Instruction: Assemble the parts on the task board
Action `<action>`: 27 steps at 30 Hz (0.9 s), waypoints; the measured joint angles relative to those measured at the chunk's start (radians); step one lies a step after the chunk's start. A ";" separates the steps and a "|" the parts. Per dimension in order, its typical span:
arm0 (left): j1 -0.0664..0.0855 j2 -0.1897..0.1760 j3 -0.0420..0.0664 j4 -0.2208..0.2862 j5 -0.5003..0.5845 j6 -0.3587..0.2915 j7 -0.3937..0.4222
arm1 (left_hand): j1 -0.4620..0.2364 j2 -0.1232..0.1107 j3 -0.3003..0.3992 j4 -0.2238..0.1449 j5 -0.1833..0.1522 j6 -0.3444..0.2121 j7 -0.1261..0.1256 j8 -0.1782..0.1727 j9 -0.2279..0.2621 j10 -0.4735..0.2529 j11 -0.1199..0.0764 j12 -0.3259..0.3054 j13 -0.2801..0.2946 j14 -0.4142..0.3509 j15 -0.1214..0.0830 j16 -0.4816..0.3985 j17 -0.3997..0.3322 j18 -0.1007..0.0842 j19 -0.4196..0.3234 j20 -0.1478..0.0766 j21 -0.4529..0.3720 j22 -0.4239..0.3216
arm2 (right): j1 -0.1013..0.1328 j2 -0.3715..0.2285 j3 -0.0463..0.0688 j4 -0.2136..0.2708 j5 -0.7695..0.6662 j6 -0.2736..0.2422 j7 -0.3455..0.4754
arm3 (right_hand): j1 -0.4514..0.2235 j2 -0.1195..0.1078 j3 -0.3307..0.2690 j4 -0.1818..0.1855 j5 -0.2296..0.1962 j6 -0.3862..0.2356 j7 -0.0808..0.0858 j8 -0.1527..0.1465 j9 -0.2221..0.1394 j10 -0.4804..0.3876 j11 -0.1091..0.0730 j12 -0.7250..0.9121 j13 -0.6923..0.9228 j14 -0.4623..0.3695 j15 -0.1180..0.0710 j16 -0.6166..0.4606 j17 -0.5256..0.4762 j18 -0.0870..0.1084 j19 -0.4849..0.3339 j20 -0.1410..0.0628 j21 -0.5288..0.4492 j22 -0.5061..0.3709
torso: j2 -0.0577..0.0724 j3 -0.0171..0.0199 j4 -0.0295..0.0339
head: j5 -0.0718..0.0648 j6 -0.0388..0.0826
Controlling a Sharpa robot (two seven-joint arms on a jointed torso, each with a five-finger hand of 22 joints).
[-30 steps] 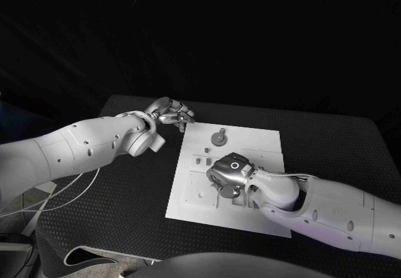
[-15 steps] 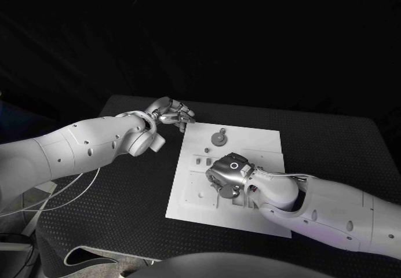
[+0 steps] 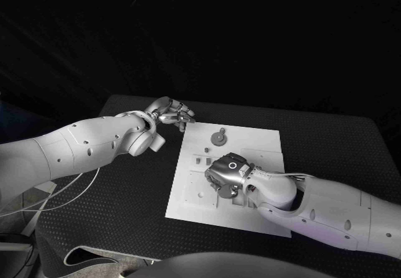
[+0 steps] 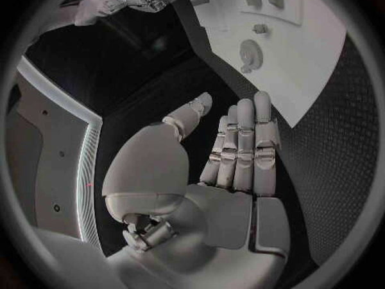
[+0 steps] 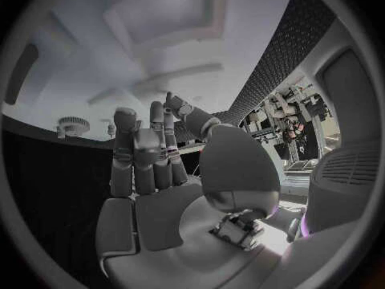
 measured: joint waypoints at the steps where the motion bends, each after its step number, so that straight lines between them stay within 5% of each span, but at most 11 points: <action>1: 0.000 0.000 0.000 0.000 0.000 0.000 0.000 | 0.000 0.000 0.000 0.000 0.000 0.000 0.000 0.000 0.000 0.000 0.000 0.000 0.000 0.000 0.000 0.000 0.001 0.000 0.000 0.000 -0.003 0.000 | 0.000 0.000 0.000 -0.001 0.000 0.001 0.000 | 0.000 0.000 0.000 0.000 0.000 0.000 0.000 0.000 0.000 0.000 0.000 0.000 0.000 0.000 0.000 0.000 0.000 0.000 0.000 0.000 0.000 0.000 | 0.000 0.0000 0.0000 | 0.000 0.000; 27: 0.006 -0.001 0.000 0.010 -0.001 0.001 -0.001 | 0.000 0.000 0.000 0.000 0.000 -0.001 -0.001 0.000 -0.001 0.001 -0.001 0.000 -0.002 0.000 0.000 -0.004 0.003 0.000 0.000 0.000 -0.004 0.001 | 0.002 0.024 -0.012 -0.019 0.011 0.019 0.000 | 0.000 0.000 0.000 0.000 -0.003 0.000 0.000 -0.003 0.001 -0.002 -0.002 0.000 -0.003 0.002 0.002 0.000 0.000 0.000 -0.005 -0.001 0.000 0.000 | -0.001 -0.0020 0.0006 | 0.000 -0.007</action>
